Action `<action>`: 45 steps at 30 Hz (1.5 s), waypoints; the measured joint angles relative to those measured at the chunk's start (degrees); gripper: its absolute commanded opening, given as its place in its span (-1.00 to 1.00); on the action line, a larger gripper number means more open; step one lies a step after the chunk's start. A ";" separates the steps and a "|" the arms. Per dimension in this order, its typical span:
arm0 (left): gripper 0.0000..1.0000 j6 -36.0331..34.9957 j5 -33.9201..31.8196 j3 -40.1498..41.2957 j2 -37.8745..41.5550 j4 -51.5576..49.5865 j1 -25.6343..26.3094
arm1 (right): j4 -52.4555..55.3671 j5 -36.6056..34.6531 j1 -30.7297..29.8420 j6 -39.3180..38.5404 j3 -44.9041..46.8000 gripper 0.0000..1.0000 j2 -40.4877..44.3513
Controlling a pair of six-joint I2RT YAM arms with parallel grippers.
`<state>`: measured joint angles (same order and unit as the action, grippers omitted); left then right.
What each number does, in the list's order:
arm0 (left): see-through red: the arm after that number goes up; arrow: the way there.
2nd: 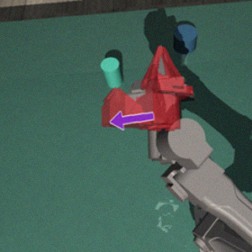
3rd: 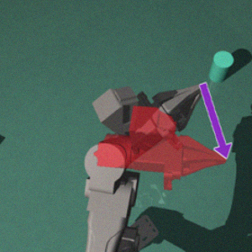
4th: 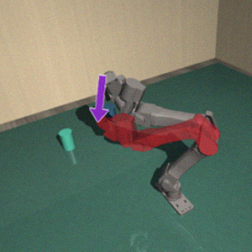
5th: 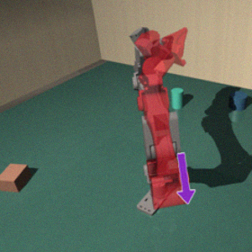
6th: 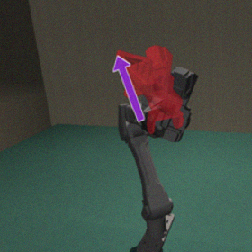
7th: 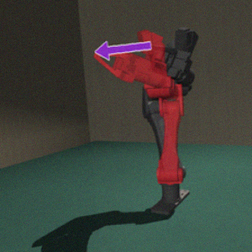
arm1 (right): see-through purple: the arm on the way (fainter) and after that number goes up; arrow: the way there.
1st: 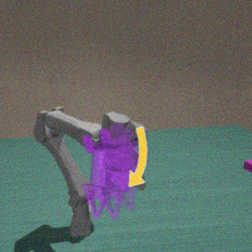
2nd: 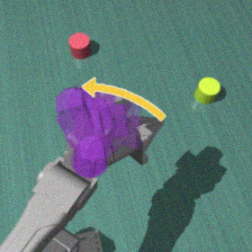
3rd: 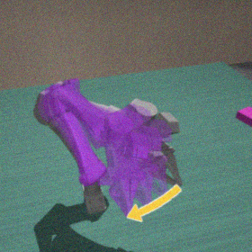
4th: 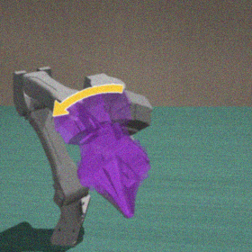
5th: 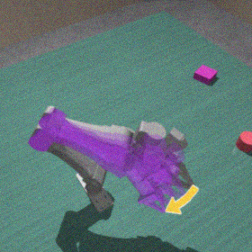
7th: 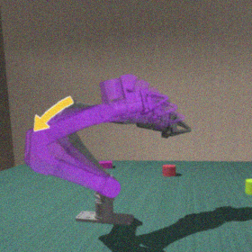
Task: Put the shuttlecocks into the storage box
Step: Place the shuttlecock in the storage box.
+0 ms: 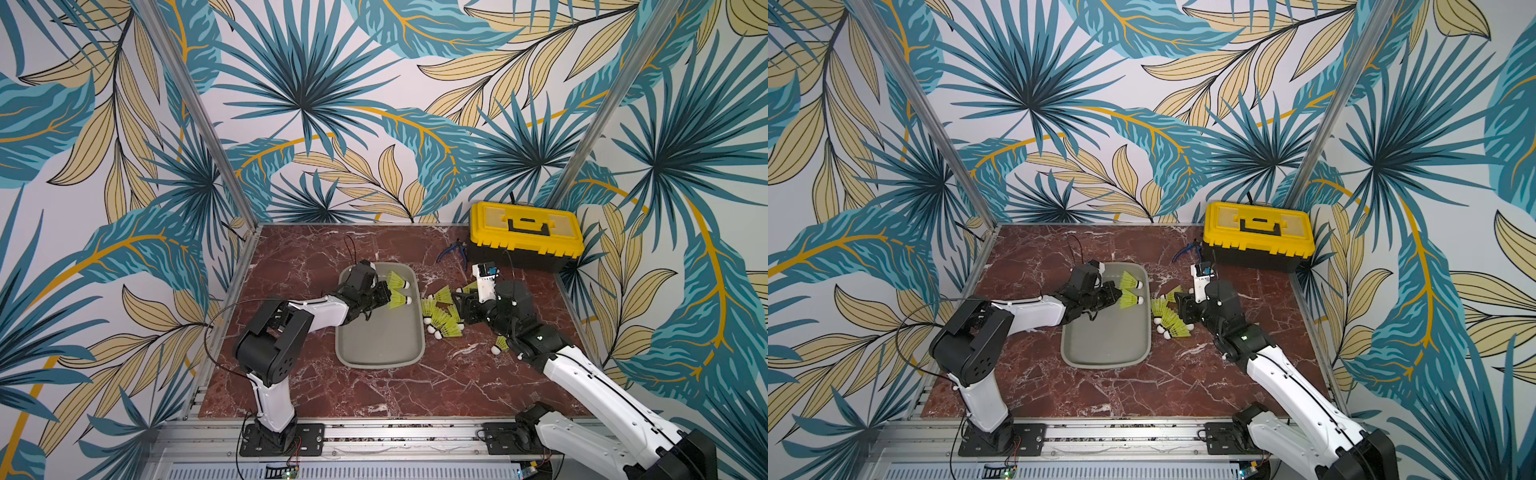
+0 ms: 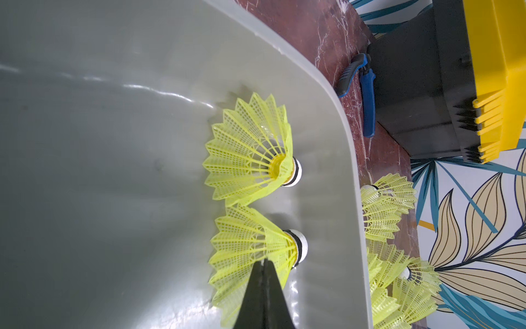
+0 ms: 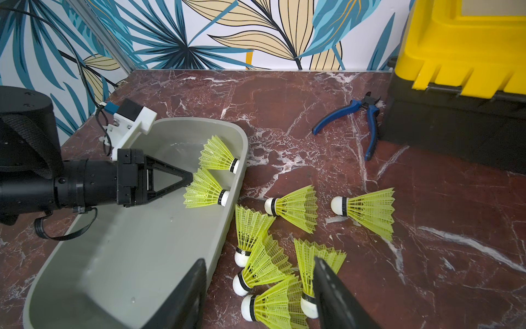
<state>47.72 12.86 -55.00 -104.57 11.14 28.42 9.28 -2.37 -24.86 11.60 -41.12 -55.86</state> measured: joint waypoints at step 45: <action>-0.10 -2.67 -0.76 -1.33 -1.03 0.92 -0.04 | 0.50 -1.27 0.00 0.00 0.04 0.20 -0.63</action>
<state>45.06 12.10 -56.34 -105.60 12.05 28.38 9.78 -3.64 -24.86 11.60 -41.08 -56.49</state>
